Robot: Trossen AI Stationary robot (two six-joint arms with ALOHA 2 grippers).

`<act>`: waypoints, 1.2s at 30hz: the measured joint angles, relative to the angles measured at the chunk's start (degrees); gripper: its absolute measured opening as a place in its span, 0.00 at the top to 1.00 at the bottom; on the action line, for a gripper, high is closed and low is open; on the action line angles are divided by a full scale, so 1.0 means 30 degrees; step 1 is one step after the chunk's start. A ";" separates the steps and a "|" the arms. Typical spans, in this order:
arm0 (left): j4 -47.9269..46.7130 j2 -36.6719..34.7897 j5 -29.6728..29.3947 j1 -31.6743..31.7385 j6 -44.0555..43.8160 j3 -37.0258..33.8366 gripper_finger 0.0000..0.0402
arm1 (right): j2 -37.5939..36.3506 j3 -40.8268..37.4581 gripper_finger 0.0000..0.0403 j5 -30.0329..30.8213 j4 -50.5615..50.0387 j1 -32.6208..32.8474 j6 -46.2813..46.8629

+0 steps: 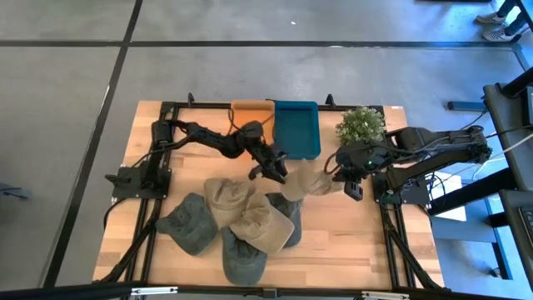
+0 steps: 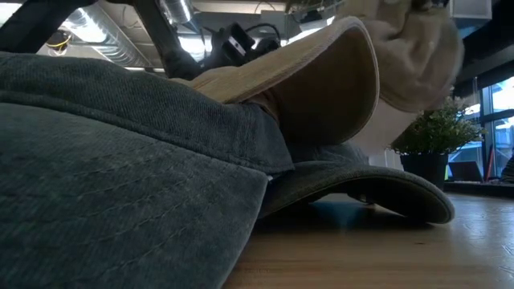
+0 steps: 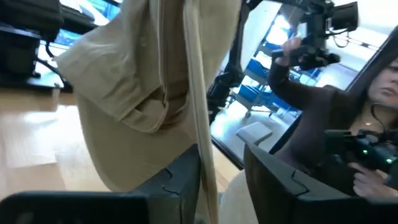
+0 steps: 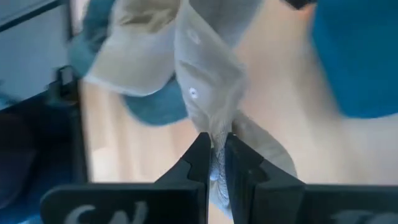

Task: Pick & Place hat
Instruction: Put the right brown cap into the right transparent bin

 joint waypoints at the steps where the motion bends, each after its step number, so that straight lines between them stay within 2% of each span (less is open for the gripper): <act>1: 0.0044 -0.0220 0.0134 0.0188 -0.0025 -0.0077 0.69 | 0.0000 0.0291 0.93 0.0674 -0.0303 0.0000 -0.0065; 8: -0.0212 -0.2688 -0.0629 0.1329 -0.0039 -0.1054 0.68 | 0.0348 0.2663 0.93 0.3979 -0.0634 -0.0060 -0.2823; 12: -0.0620 -0.4807 -0.1761 0.2117 0.0292 -0.2604 0.68 | 0.1052 0.3561 0.93 0.5688 -0.0810 -0.0436 -0.5023; 19: -0.3086 -0.9654 -0.6618 0.2971 0.3272 -0.7222 0.68 | 0.2699 0.4923 0.93 0.7604 -0.0829 -0.1701 -0.9112; 25: -0.3041 -1.2800 -1.0473 0.2296 0.3494 -1.0683 0.68 | 0.4229 0.6246 0.93 0.9373 -0.0660 -0.3702 -1.2224; 32: -0.3038 -1.4512 -1.4351 0.0742 0.3524 -1.2706 0.68 | 0.5843 0.6489 0.93 1.0120 0.0781 -0.6453 -1.4948; 36: -0.3041 -1.4641 -1.4883 0.0121 0.3516 -1.3005 0.68 | 0.6827 0.6252 0.93 1.0120 0.1630 -0.7851 -1.5502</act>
